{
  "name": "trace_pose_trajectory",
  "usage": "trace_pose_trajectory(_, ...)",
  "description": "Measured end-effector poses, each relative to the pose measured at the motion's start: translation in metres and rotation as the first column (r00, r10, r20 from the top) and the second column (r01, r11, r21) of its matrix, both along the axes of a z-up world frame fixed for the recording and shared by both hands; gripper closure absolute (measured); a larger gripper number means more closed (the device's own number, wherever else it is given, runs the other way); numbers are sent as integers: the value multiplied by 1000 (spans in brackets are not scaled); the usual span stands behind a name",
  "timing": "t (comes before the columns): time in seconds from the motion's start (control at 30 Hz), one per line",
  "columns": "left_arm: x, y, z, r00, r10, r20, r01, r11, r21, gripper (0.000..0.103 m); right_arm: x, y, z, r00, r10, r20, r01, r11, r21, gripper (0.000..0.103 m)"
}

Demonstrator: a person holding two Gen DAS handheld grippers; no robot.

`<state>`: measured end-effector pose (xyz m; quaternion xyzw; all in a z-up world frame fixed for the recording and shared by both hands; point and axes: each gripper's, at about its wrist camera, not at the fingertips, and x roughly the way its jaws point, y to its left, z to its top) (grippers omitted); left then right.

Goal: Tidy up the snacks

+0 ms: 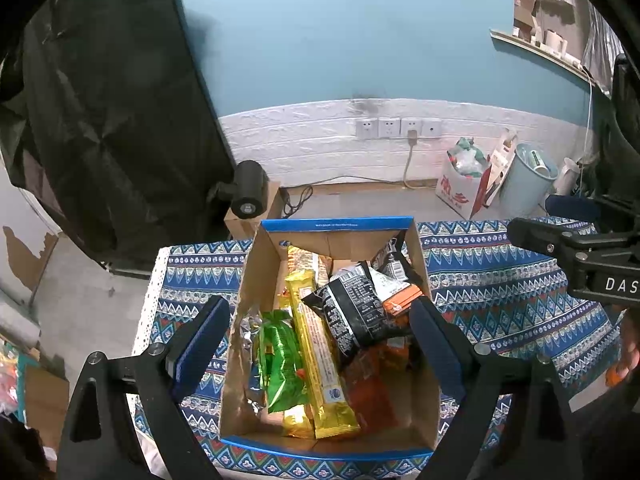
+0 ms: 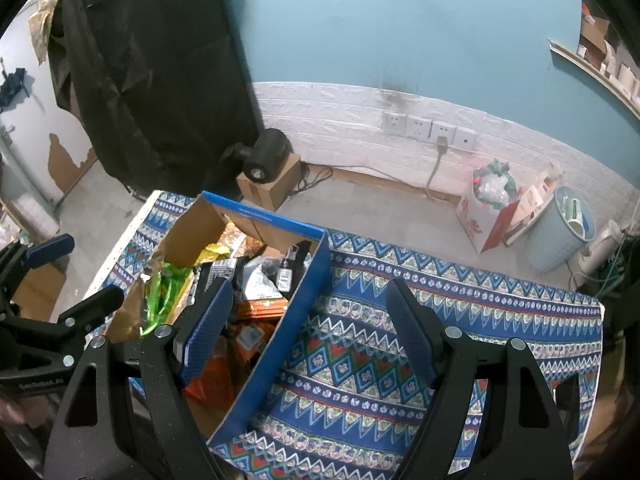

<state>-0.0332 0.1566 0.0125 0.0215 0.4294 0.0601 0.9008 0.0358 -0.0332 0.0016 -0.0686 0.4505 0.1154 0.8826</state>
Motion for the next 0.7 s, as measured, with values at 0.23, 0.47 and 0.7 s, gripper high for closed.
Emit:
trace_pose_trajectory(0.23,1,-1,0,1000,-1,-4,1,1000,-6,10,0,0,0,1000,0,1,0,1000,0,25)
trace_pose_trajectory(0.47,-1,1,3,1000,12,9,-12,1000,-21,10,0,0,0,1000,1,1,-1,1000,0,25)
trace_pose_trajectory(0.7,0,2,2,1000,27,-3,-27,999,-29,10,0,-1,2,1000,-1,-1,1,1000,-2,25)
